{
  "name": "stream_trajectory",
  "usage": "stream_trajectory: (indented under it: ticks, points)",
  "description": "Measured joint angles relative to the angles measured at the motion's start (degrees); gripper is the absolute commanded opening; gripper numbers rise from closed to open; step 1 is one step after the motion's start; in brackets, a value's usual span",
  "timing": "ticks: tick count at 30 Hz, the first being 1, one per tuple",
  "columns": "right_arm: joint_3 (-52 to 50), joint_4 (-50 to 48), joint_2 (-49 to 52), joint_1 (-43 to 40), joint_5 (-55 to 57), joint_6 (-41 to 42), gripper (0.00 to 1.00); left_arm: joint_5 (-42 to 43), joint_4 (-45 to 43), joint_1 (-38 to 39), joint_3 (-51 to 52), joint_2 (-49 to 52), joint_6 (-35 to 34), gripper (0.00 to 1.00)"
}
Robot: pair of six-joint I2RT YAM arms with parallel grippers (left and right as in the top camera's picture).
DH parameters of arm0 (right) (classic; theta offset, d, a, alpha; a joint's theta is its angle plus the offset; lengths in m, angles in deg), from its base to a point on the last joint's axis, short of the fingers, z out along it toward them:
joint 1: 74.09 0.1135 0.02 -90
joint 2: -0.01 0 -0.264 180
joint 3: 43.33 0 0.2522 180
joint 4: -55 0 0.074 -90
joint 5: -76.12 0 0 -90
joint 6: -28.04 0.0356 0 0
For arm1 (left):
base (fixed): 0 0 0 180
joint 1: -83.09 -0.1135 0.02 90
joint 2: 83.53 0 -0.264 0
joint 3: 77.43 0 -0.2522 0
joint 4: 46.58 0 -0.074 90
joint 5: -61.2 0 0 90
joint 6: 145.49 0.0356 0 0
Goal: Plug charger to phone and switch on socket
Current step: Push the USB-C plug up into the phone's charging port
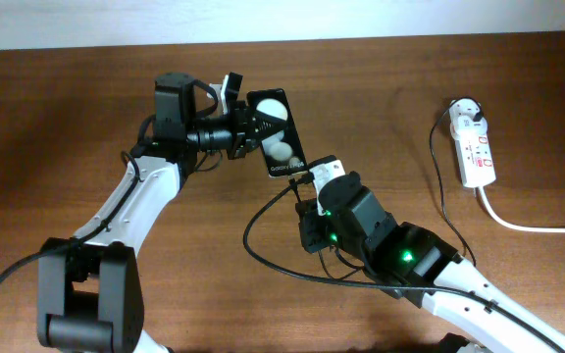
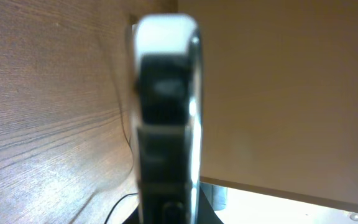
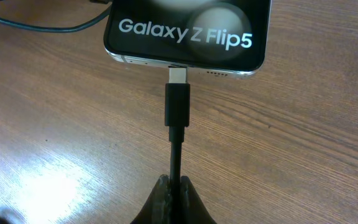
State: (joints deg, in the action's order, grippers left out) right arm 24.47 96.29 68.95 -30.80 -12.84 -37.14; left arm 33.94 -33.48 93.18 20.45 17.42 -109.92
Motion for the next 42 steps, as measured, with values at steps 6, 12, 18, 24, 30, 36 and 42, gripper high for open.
stream_trajectory:
  ticks: [6, 12, 18, 24, 30, 36, 42]
  points:
    - [0.0, 0.0, 0.0, 0.1, -0.2, 0.0, 0.04, 0.9, 0.0, -0.1, 0.0, 0.0, -0.3, 0.0]
    - [0.0, -0.2, 0.0, 0.1, -0.2, 0.0, 0.04, 1.6, 0.0, -0.2, 0.0, 0.0, -2.4, 0.0]
    - [-0.2, -1.4, 0.0, 0.1, -0.7, 0.0, 0.04, 1.5, 0.0, -0.3, 0.0, 0.0, 0.3, 0.0]
    - [-0.3, -3.6, 0.0, 0.4, -0.8, 0.0, 0.04, 1.3, 0.0, -0.5, -0.1, 0.0, 2.5, 0.0]
    - [-0.7, -3.7, 0.0, 0.6, -0.1, 0.0, 0.04, 2.4, -0.3, 0.1, -0.7, 0.0, 3.3, 0.0]
    - [-1.1, -5.3, 0.0, 0.9, 0.0, 0.0, 0.04, 3.3, -0.7, 0.2, -1.3, 0.0, 4.0, 0.0]
    - [-1.0, -7.3, 0.0, 0.7, 1.5, -0.1, 0.21, 5.0, 0.3, 0.6, -1.4, 0.0, 3.9, 0.0]
